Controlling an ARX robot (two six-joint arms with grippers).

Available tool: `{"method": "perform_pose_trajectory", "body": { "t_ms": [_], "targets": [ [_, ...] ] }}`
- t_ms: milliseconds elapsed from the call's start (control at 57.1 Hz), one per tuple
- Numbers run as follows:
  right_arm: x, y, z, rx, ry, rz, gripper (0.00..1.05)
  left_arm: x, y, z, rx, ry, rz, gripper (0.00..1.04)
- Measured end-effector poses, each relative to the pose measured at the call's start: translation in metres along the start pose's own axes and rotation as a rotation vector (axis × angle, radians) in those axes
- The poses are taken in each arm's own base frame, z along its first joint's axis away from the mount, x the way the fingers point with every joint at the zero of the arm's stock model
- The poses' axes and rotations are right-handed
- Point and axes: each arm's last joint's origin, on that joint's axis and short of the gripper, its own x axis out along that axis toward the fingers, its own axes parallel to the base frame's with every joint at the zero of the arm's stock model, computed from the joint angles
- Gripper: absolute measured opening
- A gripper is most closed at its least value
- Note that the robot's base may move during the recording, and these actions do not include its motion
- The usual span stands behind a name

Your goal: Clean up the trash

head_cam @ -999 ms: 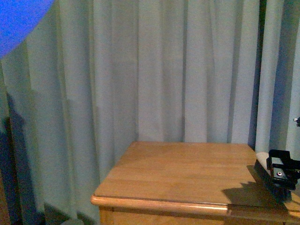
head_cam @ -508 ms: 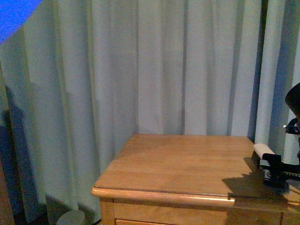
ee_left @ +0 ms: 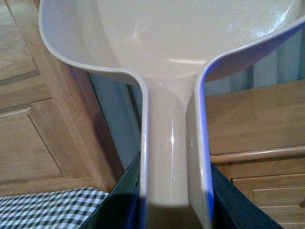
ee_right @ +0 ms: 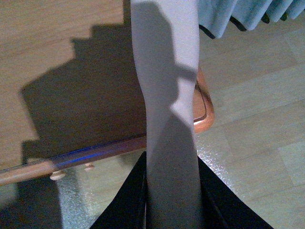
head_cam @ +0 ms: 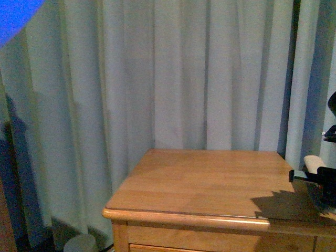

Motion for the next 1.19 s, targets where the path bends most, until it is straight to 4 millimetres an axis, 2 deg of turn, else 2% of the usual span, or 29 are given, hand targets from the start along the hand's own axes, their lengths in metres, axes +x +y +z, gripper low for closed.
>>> {"method": "perform_pose_trajectory", "body": {
  "t_ms": [123,245,386,438,596,719,911,1192],
  "targets": [
    [-0.024,-0.005,0.008,-0.045,-0.148,-0.002,0.21,0.000,0.000,0.000,0.000,0.000,0.000,0.28],
    [-0.079,-0.016,0.010,-0.127,-0.416,0.011,0.21,0.000,0.000,0.000,0.000,0.000,0.000,0.28],
    [-0.126,-0.028,-0.010,-0.209,-0.601,0.023,0.21,0.000,0.000,0.000,0.000,0.000,0.000,0.28],
    [-0.138,-0.032,-0.018,-0.226,-0.645,0.026,0.21,0.000,0.000,0.000,0.000,0.000,0.000,0.28],
    [-0.179,-0.060,-0.046,-0.263,-0.776,-0.058,0.21,0.000,0.000,0.000,0.000,0.000,0.000,0.28],
    [-0.195,-0.076,-0.063,-0.249,-0.797,-0.095,0.21,0.000,0.000,0.000,0.000,0.000,0.000,0.28],
    [-0.206,-0.084,-0.084,-0.251,-0.820,-0.112,0.21,0.000,0.000,0.000,0.000,0.000,0.000,0.28],
    [-0.218,-0.087,-0.090,-0.243,-0.882,-0.121,0.21,0.000,0.000,0.000,0.000,0.000,0.000,0.28]
  ]
}}
